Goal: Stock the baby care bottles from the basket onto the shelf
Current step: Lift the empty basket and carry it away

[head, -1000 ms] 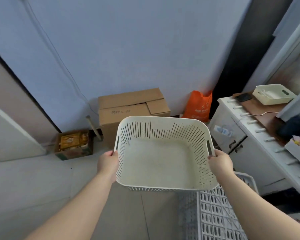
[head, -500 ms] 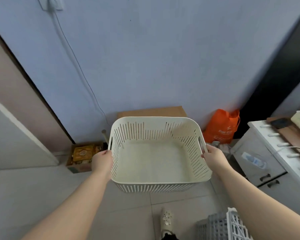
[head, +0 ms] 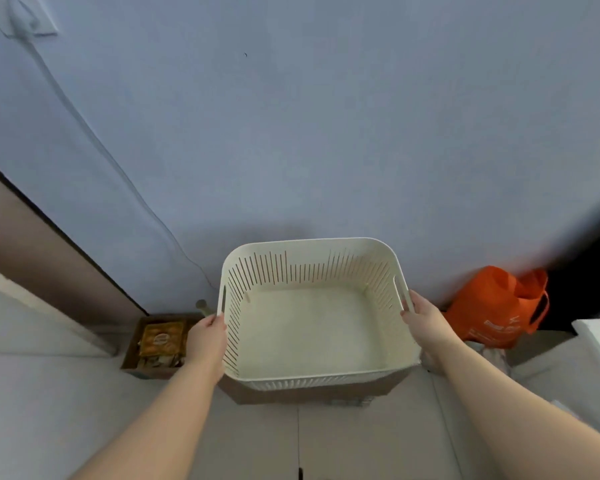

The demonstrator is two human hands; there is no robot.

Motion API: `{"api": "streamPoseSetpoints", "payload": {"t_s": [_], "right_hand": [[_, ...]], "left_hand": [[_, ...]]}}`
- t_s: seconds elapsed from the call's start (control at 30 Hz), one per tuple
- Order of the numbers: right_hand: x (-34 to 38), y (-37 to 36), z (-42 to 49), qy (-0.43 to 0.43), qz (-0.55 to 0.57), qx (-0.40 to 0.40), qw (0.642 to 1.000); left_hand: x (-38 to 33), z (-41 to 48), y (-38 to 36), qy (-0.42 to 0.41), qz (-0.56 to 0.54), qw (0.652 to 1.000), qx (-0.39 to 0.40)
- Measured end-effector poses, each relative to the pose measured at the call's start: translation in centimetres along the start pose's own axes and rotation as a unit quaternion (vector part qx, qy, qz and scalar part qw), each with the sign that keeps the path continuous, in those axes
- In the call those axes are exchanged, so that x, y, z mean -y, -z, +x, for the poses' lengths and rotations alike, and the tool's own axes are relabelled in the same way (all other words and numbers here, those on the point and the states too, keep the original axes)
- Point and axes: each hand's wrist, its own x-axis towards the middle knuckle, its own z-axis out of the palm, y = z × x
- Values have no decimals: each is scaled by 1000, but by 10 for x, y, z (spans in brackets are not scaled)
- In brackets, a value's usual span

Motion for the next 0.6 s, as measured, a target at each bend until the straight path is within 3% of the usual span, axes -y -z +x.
{"api": "streamPoseSetpoints", "payload": {"t_s": [0.17, 0.43, 0.6], "right_hand": [[-43, -7, 96, -42, 46, 54, 997], [17, -17, 96, -74, 24, 36, 996], [30, -25, 96, -63, -45, 7, 997]], "left_hand": [[-14, 37, -22, 28, -21, 999, 8], [-28, 80, -35, 50, -22, 998, 12], [-35, 99, -37, 27, 45, 998, 29]]}}
